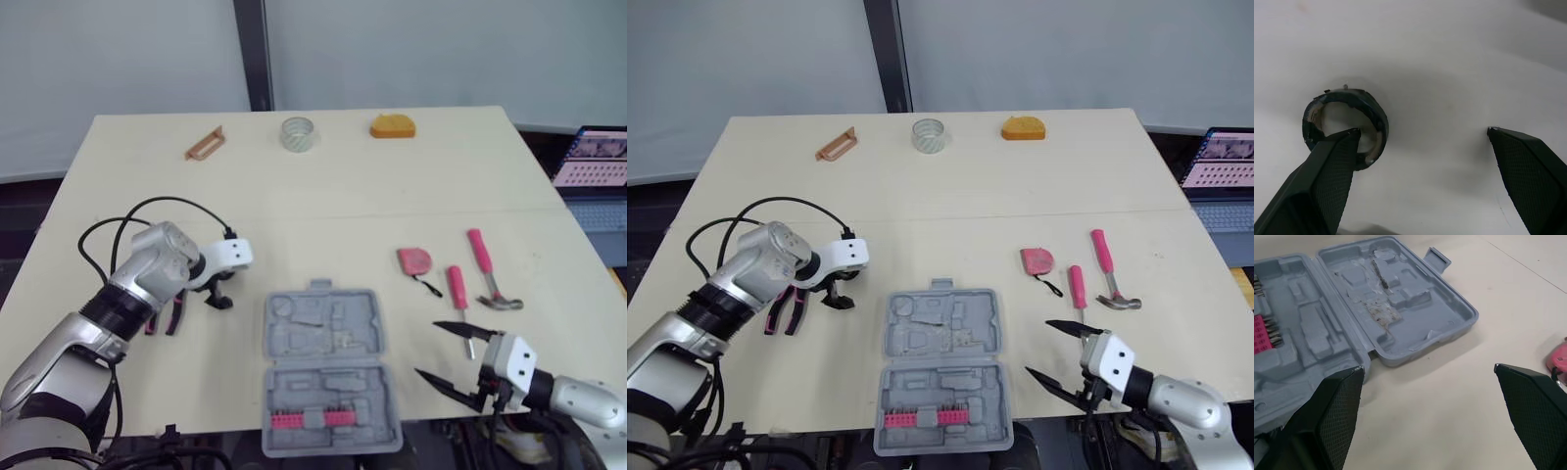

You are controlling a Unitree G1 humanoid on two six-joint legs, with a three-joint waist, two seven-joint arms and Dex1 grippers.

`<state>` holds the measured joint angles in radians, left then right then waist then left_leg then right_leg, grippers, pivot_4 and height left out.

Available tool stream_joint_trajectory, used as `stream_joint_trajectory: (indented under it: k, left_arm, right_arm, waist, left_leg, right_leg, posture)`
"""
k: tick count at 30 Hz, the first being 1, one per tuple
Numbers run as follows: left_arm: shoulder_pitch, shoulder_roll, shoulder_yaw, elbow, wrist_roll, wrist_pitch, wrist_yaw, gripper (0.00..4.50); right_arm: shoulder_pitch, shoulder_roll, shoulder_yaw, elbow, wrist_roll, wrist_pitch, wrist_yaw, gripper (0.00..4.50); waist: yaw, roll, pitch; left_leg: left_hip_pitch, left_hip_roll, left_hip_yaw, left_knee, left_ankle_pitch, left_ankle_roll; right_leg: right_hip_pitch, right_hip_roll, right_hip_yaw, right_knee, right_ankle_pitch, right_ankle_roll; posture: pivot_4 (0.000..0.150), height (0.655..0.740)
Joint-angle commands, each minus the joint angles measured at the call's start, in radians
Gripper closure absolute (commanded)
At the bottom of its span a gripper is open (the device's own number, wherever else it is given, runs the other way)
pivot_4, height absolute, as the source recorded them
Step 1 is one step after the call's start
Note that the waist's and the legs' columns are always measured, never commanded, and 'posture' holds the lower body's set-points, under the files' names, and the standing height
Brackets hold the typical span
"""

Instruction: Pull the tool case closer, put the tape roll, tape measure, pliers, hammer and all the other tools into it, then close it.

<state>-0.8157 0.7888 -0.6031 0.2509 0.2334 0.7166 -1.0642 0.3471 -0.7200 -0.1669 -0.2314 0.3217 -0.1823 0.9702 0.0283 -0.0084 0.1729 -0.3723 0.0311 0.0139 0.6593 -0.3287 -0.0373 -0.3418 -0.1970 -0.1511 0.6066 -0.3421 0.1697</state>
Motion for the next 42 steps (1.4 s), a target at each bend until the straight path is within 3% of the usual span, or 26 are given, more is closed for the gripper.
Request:
stream_joint_trajectory:
  k: [1, 7, 8, 28, 33, 37, 42]
  left_arm:
    - [0.004, -0.003, 0.031, 0.009, 0.02, -0.013, 0.006, 1.27]
    - [0.004, -0.004, 0.036, 0.017, 0.031, -0.018, 0.002, 4.36]
    - [0.004, -0.005, 0.036, 0.018, 0.032, -0.017, 0.002, 4.46]
    - [0.03, 0.023, 0.099, -0.001, 0.021, -0.024, -0.024, 4.46]
    - [0.06, 0.087, 0.251, -0.125, -0.15, -0.105, -0.169, 4.46]
    - [0.076, 0.146, 0.323, -0.214, -0.307, -0.046, -0.341, 4.46]
    - [0.089, 0.144, 0.36, -0.279, -0.45, 0.022, -0.434, 4.46]
  right_arm:
    - [0.01, -0.002, -0.03, -0.005, 0.024, -0.03, 0.021, 0.0]
    - [0.011, 0.008, -0.041, 0.02, 0.053, -0.056, 0.036, 0.0]
    - [0.01, 0.013, -0.041, 0.026, 0.061, -0.062, 0.038, 0.0]
    - [-0.038, 0.067, 0.018, 0.024, 0.017, -0.058, -0.008, 0.0]
    - [-0.064, 0.049, 0.013, 0.003, 0.015, -0.026, -0.01, 0.0]
    - [-0.065, 0.038, 0.019, -0.013, 0.005, -0.032, 0.003, 0.0]
    - [-0.053, 0.041, 0.028, -0.042, 0.002, -0.022, -0.005, 0.0]
  waist:
    - [0.0, 0.0, 0.0]
    - [-0.001, 0.0, 0.0]
    - [-0.001, 0.0, 0.0]
    - [-0.004, 0.0, 0.0]
    - [-0.005, 0.0, 0.0]
    - [-0.002, 0.0, 0.0]
    - [-0.002, 0.0, 0.0]
  left_leg:
    - [0.0, 0.0, 0.0, 0.0, 0.0, 0.0]
    - [0.0, 0.0, 0.0, 0.0, 0.0, 0.0]
    - [0.0, 0.0, 0.0, 0.0, 0.0, 0.0]
    - [0.0, 0.0, 0.0, 0.001, 0.0, 0.0]
    - [0.0, 0.0, 0.0, 0.001, 0.0, 0.0]
    - [0.0, 0.0, -0.001, 0.001, 0.0, 0.0]
    - [0.0, 0.0, -0.001, 0.002, 0.0, 0.0]
  right_leg:
    - [0.0, 0.0, 0.0, 0.0, 0.0, 0.0]
    - [0.0, 0.0, 0.0, 0.0, 0.0, 0.0]
    - [0.0, 0.0, 0.0, 0.0, 0.0, 0.0]
    - [0.0, 0.0, 0.0, 0.001, 0.0, 0.0]
    - [-0.001, 0.0, 0.0, 0.002, 0.0, 0.0]
    - [0.0, 0.0, 0.0, 0.002, 0.0, 0.0]
    - [0.0, 0.0, 0.0, 0.003, 0.0, 0.0]
  posture:
    - [0.15, 0.74]
    - [0.15, 0.74]
    - [0.15, 0.74]
    - [0.15, 0.74]
    - [0.15, 0.74]
    - [0.15, 0.74]
    - [0.15, 0.74]
